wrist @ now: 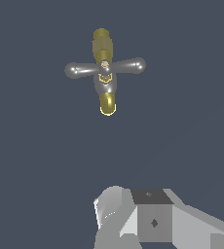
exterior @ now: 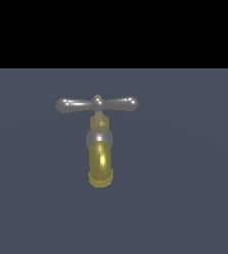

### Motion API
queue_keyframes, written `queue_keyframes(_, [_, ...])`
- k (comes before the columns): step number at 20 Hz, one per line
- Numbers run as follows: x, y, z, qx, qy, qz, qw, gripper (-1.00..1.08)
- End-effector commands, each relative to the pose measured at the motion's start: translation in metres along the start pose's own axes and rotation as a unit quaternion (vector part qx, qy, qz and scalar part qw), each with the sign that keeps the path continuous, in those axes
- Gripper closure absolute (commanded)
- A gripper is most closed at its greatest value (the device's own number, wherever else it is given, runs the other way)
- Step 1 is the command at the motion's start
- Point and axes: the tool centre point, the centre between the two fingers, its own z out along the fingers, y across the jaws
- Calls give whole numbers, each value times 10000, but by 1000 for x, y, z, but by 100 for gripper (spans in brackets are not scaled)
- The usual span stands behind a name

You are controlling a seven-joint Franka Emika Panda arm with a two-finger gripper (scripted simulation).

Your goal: Turn on the faucet by rotating a designated handle.

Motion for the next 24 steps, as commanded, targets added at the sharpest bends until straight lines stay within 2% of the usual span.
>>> queue_keyframes(1, [0,0,0,0,0,0,10000,108])
queue_keyframes(8, [1,3,5,1,3,-152,9999,108])
queue_keyframes(15, [5,12,22,5,12,-609,9981,108])
queue_keyframes(20, [10,22,40,9,23,-1123,9937,108])
queue_keyframes(24, [16,31,58,12,33,-1612,9869,108])
